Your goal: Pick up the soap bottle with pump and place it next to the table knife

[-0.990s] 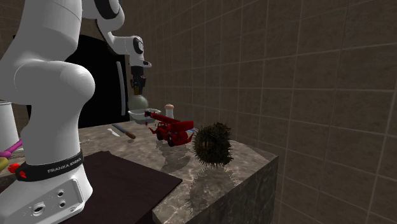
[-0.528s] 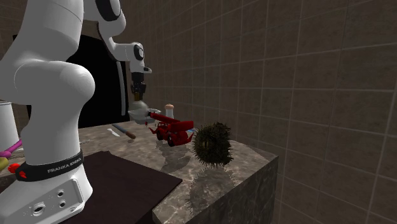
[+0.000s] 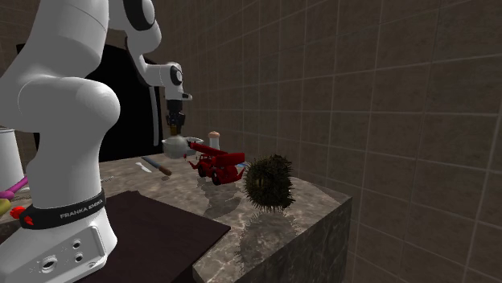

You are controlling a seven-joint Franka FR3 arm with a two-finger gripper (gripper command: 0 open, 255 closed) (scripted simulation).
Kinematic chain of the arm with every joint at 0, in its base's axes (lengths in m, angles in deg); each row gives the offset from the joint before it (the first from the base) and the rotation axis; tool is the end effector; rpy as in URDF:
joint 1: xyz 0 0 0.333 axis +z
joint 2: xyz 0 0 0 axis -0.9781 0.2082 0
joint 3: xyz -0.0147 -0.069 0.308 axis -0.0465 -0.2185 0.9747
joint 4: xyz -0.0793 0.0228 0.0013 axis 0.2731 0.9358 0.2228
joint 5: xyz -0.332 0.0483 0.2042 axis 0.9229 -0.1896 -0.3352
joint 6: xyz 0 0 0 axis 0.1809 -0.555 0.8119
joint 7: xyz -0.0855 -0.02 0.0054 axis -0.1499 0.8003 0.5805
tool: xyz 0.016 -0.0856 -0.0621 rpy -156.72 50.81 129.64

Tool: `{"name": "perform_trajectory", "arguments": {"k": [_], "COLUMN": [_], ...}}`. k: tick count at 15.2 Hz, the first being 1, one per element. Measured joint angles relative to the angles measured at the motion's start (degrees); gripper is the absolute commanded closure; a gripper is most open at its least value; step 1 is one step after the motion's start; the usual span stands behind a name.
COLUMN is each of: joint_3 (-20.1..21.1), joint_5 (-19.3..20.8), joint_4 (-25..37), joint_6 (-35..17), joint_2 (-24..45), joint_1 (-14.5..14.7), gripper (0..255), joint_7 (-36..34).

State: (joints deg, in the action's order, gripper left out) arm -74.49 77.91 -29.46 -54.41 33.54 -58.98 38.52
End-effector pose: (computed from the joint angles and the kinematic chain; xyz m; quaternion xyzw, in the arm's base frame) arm 0.5575 0.3096 0.3619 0.9977 -0.0515 -0.0358 0.0259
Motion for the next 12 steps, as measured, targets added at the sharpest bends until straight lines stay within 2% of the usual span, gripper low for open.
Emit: {"name": "perform_trajectory", "arguments": {"k": [12], "joint_3": [-0.4], "joint_5": [0.9], "joint_4": [-2.8], "joint_6": [-6.5], "joint_2": [3.8], "joint_1": [0.2], "gripper": [255], "joint_7": [-0.6]}}
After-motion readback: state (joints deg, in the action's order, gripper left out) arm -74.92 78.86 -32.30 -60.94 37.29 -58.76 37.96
